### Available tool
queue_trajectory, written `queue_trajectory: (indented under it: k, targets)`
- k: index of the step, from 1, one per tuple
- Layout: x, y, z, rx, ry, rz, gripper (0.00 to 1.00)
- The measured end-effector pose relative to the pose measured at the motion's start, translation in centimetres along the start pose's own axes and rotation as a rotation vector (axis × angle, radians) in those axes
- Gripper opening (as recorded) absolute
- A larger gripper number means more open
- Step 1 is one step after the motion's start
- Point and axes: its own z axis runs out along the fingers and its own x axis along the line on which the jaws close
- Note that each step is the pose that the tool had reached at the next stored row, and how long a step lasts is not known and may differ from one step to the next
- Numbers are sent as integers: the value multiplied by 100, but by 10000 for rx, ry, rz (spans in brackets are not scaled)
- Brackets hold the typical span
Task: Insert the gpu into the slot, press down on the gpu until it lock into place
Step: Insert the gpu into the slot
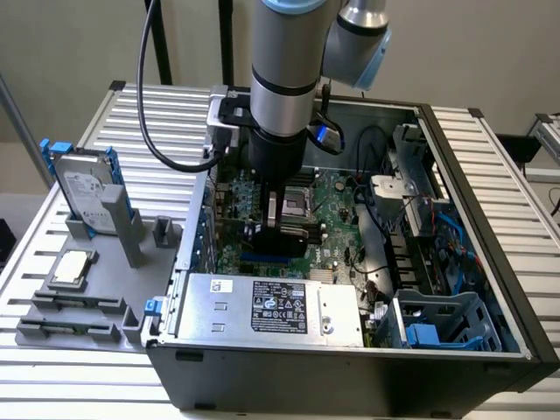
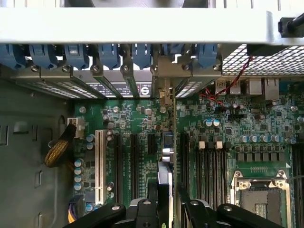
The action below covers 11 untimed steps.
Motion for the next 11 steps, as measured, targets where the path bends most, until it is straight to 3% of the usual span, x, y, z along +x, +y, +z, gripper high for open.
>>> queue_trajectory:
  k: [11]
  targets:
    - [2, -2, 48, -25, 4, -6, 26]
